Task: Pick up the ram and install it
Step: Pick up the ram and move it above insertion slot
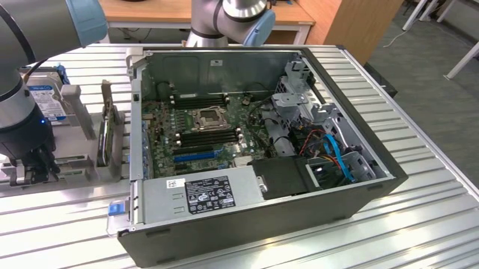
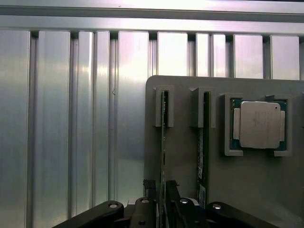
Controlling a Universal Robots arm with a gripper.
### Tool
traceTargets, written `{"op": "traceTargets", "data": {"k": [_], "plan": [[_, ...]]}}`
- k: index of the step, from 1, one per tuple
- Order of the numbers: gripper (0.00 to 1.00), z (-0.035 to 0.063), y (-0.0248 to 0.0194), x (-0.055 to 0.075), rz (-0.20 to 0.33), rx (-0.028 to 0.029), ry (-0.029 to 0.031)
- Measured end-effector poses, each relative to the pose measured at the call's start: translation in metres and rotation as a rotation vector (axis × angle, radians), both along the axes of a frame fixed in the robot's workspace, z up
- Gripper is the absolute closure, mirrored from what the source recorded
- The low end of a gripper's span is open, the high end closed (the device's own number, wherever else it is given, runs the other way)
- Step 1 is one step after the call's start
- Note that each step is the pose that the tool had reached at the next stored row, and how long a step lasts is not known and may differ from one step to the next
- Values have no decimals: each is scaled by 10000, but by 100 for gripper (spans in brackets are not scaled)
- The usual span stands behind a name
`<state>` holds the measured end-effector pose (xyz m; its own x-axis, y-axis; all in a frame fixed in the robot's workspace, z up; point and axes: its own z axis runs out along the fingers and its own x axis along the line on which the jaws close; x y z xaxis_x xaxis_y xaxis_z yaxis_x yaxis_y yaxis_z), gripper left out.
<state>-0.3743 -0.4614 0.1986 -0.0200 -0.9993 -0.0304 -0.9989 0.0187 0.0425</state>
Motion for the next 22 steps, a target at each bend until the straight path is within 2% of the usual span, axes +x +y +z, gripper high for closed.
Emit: {"op": "traceTargets", "data": {"k": [22], "plan": [[77, 24, 0, 0, 0, 0, 0]]}}
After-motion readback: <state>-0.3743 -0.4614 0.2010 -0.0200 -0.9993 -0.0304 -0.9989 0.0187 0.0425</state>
